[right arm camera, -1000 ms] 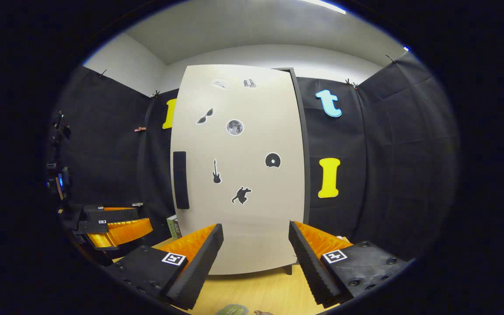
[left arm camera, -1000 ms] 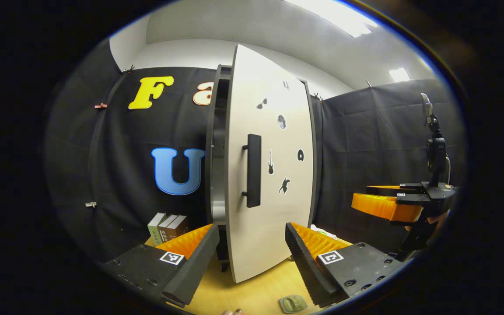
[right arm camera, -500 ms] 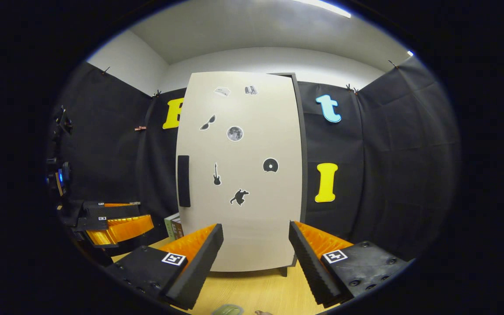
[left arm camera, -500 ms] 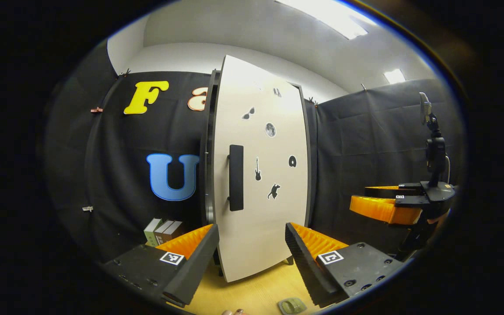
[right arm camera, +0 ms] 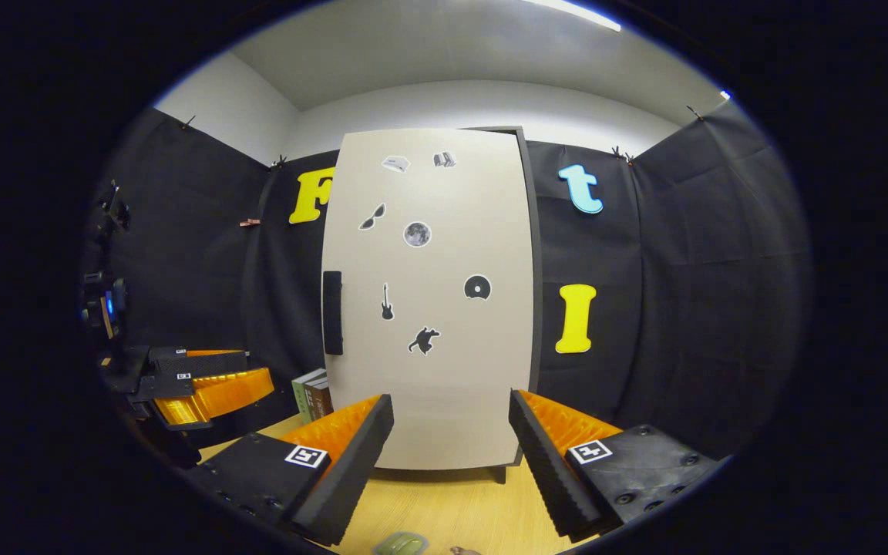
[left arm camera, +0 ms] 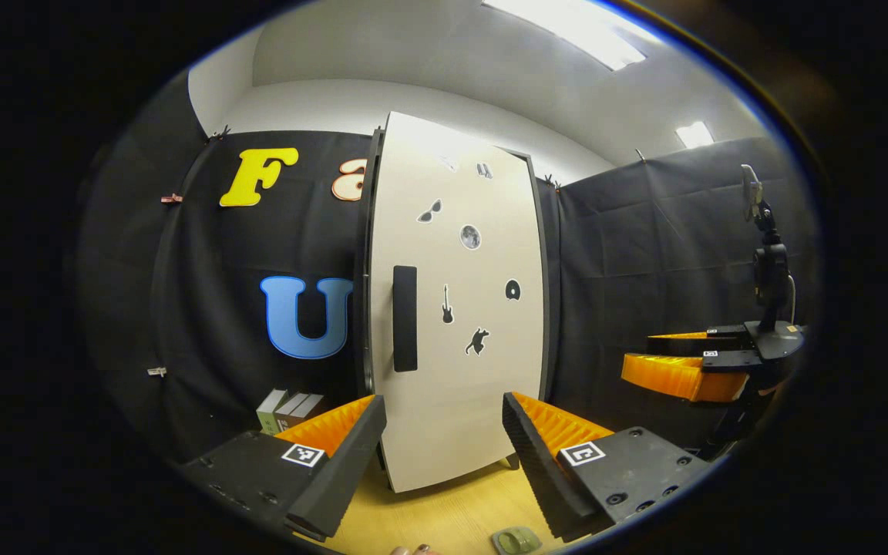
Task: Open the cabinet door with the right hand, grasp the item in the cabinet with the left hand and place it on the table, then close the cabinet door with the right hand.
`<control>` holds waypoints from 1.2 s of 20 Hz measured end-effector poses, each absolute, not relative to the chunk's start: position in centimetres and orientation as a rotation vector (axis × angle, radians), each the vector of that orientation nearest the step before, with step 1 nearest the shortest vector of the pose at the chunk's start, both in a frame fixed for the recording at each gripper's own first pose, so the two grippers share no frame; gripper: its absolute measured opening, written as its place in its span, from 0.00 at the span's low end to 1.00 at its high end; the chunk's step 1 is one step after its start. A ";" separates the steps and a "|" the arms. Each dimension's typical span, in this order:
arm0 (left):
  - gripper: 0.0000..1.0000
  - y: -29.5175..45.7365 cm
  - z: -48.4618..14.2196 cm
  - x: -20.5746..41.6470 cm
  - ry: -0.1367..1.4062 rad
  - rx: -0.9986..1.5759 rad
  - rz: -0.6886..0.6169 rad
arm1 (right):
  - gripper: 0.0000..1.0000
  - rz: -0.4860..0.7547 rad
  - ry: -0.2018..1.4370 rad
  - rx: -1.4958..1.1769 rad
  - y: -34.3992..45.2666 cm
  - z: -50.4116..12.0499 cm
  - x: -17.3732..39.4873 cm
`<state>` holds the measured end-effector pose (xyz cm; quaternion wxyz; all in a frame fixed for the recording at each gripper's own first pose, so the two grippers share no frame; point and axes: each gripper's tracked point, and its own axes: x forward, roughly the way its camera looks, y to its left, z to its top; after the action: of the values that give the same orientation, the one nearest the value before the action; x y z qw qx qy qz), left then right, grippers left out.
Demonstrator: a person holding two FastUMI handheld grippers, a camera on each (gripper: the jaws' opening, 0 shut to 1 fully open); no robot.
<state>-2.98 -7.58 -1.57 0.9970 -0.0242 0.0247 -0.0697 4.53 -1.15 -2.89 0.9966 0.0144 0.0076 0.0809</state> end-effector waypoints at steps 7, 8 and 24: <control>0.95 -7.8 -2.2 -2.8 0.068 -0.052 -0.139 | 0.97 0.167 0.013 0.026 -1.4 -2.8 4.1; 0.95 -7.7 -2.2 -2.7 0.067 -0.057 -0.137 | 0.97 0.167 0.012 0.030 -1.4 -2.7 4.1; 0.95 -7.5 -2.4 -2.3 0.078 -0.044 -0.117 | 0.97 0.225 0.004 0.014 -0.3 -2.2 3.8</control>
<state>-2.27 -7.46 -2.44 0.9973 -0.0217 0.0388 -0.0582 3.84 -0.31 -2.19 0.9936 0.0068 0.0019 0.1123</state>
